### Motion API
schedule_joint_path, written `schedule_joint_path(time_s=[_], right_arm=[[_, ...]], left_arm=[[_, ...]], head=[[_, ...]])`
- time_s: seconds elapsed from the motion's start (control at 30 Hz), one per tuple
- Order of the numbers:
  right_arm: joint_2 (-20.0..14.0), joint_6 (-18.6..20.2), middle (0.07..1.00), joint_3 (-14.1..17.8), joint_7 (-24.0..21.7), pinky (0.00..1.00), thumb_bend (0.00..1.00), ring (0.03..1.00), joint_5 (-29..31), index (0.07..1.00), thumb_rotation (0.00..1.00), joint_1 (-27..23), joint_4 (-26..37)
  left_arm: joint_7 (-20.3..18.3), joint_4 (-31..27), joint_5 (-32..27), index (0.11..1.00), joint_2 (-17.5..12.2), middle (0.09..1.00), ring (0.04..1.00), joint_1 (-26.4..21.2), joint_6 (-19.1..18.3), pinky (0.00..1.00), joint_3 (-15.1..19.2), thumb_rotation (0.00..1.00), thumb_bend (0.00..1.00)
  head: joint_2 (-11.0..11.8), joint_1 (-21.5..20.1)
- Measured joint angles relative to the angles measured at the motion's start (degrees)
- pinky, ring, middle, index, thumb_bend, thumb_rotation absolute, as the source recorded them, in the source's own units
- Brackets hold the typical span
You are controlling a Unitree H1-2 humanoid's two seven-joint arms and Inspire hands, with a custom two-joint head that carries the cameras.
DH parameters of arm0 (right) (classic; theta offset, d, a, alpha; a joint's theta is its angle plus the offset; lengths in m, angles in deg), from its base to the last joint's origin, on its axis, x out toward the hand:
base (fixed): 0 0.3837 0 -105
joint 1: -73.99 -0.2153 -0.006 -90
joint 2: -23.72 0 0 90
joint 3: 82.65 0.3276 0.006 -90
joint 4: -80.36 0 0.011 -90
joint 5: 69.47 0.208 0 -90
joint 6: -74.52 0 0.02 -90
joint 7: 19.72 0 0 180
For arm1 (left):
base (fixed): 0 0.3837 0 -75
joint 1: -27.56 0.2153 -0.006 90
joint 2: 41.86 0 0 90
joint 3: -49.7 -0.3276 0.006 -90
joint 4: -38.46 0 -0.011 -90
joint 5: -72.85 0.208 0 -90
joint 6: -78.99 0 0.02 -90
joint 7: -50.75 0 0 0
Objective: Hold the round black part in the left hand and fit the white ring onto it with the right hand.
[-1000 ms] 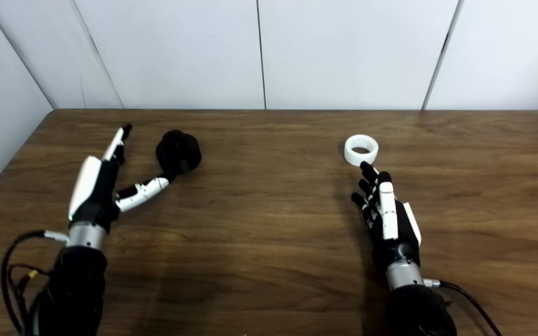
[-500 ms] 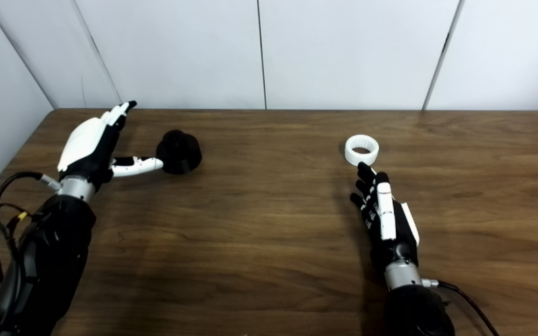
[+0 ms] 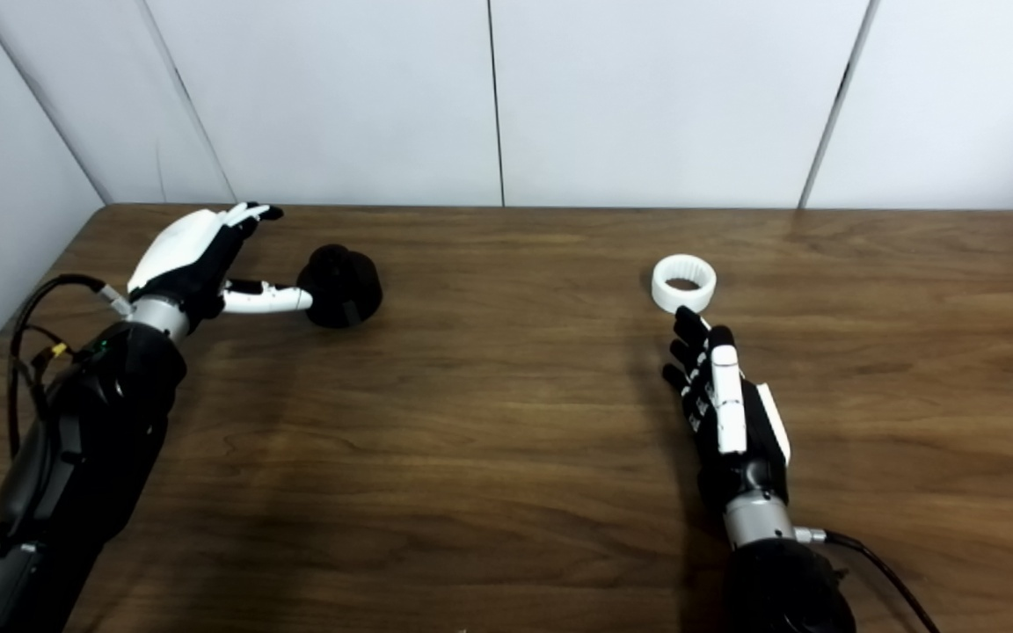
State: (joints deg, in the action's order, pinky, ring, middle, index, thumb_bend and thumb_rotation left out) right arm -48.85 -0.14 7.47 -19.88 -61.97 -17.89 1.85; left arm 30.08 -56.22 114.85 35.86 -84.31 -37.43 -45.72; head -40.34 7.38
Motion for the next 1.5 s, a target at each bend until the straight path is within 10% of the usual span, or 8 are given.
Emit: schedule_joint_path(time_s=[1.5], right_arm=[[0.97,-0.69,0.938,0.01,1.2,0.93,0.55,0.945,-2.21,0.907,1.0,1.22,1.0]], left_arm=[[0.11,13.95,-3.85,0.917,0.33,0.967,1.0,-6.46,0.84,0.86,-8.33,0.53,1.0]], head=[[-0.09,-2.46]])
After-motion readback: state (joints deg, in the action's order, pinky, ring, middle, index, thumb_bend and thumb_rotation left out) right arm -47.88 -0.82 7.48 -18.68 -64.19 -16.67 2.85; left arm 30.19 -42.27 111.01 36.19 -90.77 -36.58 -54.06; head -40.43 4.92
